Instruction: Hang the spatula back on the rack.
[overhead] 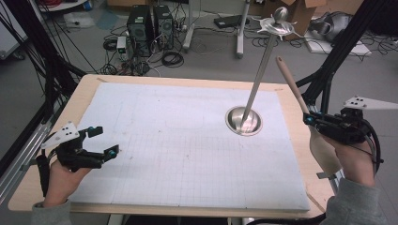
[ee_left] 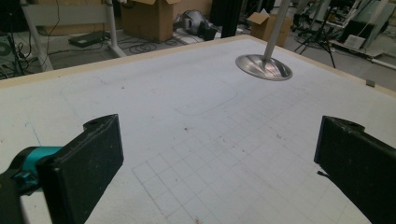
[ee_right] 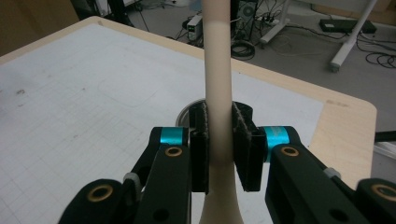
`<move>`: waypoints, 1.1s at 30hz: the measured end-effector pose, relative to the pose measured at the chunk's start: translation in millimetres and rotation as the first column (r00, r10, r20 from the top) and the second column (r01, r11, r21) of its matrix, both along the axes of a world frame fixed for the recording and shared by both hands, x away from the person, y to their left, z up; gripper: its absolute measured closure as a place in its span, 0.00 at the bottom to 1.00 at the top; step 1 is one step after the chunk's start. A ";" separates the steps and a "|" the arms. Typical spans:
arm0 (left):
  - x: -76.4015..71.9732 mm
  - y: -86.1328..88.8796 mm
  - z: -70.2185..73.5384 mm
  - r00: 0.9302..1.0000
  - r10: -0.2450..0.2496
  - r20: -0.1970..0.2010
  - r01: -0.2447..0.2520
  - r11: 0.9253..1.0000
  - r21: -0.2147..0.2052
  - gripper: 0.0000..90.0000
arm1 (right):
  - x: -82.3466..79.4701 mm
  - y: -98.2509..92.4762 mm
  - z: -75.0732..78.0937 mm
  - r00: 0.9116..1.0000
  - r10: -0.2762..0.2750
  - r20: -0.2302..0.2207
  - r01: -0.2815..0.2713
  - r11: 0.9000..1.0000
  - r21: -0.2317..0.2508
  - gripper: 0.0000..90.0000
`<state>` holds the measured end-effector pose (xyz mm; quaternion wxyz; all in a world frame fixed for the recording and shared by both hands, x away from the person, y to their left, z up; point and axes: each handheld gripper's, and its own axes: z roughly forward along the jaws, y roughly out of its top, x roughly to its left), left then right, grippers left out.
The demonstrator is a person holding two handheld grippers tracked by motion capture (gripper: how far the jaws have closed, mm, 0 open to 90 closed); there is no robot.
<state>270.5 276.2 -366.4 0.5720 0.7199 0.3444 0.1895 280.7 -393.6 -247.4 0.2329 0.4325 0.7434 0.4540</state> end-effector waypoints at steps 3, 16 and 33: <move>-0.1 0.4 0.0 1.000 0.002 0.000 -0.002 1.000 0.001 0.02 | -1.1 -1.6 5.1 1.000 -0.006 0.009 0.006 1.000 -0.002 0.87; -0.2 3.8 -0.6 1.000 0.010 -0.002 -0.010 1.000 -0.006 0.02 | -3.5 -10.9 19.7 0.999 -0.030 0.028 0.029 0.999 0.013 0.87; -0.3 5.9 -0.6 1.000 0.015 0.000 -0.015 1.000 -0.010 0.02 | -10.1 -16.9 34.1 0.997 -0.034 0.063 0.031 0.999 0.036 0.87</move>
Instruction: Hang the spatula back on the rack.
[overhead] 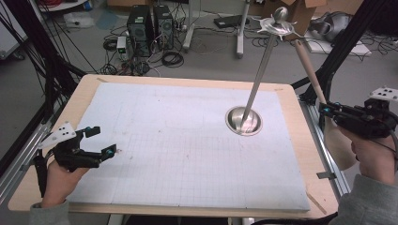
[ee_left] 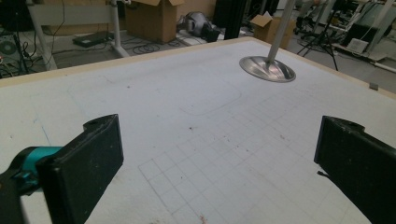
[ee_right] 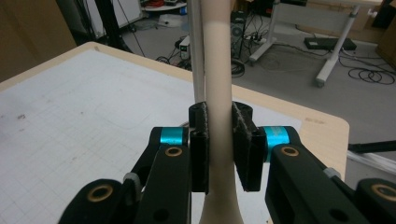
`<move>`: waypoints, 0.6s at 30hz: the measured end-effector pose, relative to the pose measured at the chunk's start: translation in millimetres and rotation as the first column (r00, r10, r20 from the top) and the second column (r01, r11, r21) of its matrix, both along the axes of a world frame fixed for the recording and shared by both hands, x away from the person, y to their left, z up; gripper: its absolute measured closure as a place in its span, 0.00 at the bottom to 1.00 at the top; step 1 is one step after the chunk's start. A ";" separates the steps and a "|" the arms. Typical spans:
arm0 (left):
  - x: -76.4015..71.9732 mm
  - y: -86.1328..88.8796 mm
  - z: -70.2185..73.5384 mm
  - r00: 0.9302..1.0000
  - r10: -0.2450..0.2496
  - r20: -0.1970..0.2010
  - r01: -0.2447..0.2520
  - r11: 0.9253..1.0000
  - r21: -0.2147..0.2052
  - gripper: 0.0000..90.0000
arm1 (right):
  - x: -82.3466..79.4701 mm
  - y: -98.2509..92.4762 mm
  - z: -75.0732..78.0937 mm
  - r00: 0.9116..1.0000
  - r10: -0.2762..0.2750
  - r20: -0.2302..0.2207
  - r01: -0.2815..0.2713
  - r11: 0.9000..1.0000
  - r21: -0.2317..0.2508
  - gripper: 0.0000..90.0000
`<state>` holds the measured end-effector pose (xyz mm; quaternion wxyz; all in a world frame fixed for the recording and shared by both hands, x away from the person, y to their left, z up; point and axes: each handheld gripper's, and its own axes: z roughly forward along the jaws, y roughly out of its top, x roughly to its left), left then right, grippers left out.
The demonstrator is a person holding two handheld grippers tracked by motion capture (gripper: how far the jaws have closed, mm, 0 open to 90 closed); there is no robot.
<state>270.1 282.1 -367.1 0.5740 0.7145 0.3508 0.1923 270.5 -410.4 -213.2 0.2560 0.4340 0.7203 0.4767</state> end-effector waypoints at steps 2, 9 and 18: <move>0.2 -0.2 -0.5 1.000 0.000 -0.001 0.000 1.000 0.002 0.02 | -0.7 0.2 2.4 1.000 -0.002 0.007 0.002 1.000 0.006 0.87; 1.2 1.3 -2.4 1.000 0.005 -0.006 -0.005 1.000 0.000 0.02 | -0.8 -1.2 8.6 1.000 -0.020 0.023 0.020 1.000 0.010 0.87; 0.4 1.8 -2.3 1.000 0.007 -0.005 -0.007 1.000 0.000 0.02 | 2.2 -3.7 9.6 0.999 -0.031 0.020 0.030 0.999 0.028 0.87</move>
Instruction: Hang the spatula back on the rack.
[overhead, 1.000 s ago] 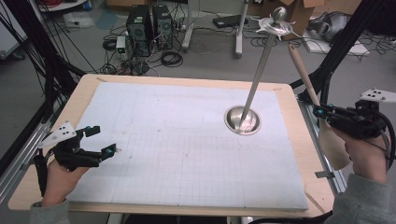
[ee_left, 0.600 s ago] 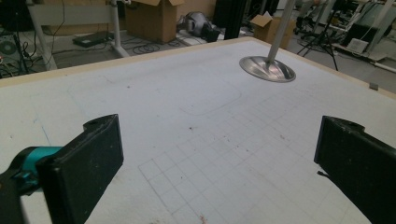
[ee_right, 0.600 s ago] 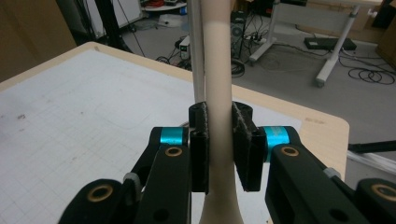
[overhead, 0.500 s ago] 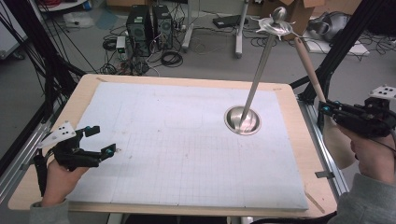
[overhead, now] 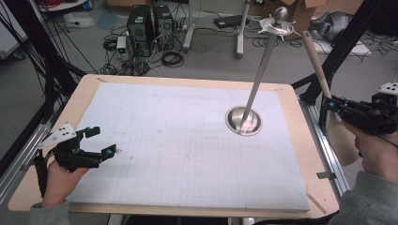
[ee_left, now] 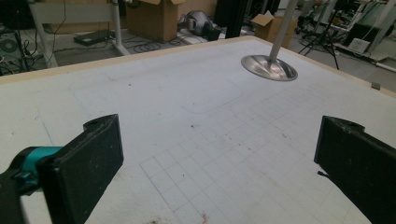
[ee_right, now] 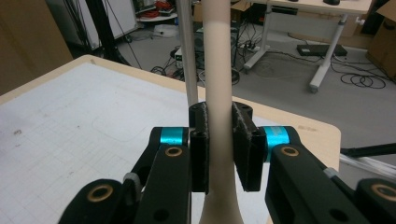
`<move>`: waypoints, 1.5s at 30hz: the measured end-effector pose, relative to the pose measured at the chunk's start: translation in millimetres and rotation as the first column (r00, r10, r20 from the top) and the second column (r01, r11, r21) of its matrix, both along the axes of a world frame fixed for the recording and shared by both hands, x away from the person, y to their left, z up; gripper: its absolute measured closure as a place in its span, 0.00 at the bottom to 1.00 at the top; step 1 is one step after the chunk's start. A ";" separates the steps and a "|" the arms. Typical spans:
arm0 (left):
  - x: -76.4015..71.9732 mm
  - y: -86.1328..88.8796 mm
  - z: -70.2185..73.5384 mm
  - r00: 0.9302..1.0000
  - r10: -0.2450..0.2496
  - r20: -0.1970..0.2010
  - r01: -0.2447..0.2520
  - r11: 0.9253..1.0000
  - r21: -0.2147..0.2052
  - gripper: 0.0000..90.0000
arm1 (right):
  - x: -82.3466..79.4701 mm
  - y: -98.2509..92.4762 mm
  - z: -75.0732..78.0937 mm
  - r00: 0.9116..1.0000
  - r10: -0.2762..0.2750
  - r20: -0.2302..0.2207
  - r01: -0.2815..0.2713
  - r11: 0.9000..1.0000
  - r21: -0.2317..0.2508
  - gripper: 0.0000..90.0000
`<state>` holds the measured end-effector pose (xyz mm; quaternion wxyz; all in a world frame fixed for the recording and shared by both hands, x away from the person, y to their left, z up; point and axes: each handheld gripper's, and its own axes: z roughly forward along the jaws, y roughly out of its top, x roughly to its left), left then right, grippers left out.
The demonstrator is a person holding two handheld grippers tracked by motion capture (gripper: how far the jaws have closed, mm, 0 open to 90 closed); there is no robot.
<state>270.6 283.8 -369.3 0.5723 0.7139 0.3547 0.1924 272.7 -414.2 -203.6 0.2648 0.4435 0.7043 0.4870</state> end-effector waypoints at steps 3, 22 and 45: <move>0.0 0.3 -0.3 1.000 0.003 -0.001 -0.003 1.000 0.000 0.02 | 0.2 -1.2 -0.5 1.000 -0.002 0.002 0.002 1.000 0.001 0.87; -0.1 0.8 -0.9 1.000 0.005 -0.003 -0.005 1.000 0.000 0.02 | 6.2 -2.7 -5.4 1.000 0.018 -0.012 -0.018 0.999 0.034 0.87; -0.5 -0.7 0.6 1.000 -0.007 0.000 0.007 1.000 -0.008 0.02 | 13.3 2.7 -19.7 0.997 0.071 -0.031 -0.070 0.997 0.043 0.87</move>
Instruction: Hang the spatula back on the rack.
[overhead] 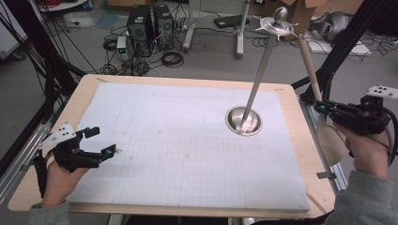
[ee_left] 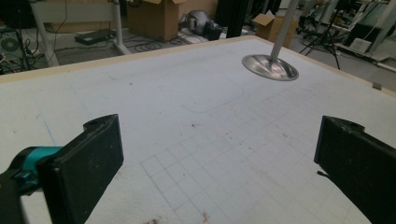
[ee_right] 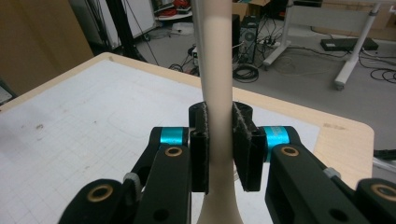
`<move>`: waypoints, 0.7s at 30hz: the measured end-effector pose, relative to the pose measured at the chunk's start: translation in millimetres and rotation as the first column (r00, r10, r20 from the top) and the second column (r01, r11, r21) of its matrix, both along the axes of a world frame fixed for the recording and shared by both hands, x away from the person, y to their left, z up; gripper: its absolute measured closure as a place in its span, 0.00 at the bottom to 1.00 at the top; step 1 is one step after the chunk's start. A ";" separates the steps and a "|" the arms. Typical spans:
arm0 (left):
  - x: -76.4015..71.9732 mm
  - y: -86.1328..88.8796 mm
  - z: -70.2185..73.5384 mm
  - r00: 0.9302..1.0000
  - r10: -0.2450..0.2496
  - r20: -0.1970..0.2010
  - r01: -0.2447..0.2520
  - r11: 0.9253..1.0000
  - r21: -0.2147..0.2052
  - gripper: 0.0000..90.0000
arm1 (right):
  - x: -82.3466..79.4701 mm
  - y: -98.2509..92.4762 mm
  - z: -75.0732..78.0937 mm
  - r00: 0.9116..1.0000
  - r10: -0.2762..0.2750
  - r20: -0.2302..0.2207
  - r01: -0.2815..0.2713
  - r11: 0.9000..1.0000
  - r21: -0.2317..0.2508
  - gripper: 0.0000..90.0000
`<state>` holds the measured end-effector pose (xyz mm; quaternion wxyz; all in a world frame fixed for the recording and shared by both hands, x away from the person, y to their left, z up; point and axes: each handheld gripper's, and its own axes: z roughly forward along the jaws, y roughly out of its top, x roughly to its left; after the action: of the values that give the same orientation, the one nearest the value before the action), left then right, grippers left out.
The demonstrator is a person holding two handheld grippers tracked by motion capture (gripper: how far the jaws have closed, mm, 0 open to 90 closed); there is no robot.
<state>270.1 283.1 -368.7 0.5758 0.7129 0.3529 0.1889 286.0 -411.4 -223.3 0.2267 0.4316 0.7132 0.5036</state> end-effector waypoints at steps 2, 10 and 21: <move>-0.5 -1.0 1.0 1.000 -0.003 0.005 0.003 1.000 -0.004 0.02 | 1.2 1.3 -1.2 1.000 0.005 -0.002 -0.005 1.000 -0.004 0.87; -1.1 0.5 1.8 1.000 0.001 0.007 -0.001 1.000 -0.009 0.02 | 4.6 6.2 -4.4 1.000 0.016 -0.009 -0.016 1.000 -0.010 0.87; -2.2 -2.9 3.8 1.000 -0.009 0.013 0.009 1.000 -0.007 0.02 | 9.2 12.1 -9.9 1.000 0.016 -0.018 -0.017 1.000 -0.024 0.87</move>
<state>267.9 280.2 -364.9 0.5814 0.7111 0.3468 0.1898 295.2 -399.4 -233.1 0.2217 0.4273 0.7249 0.4928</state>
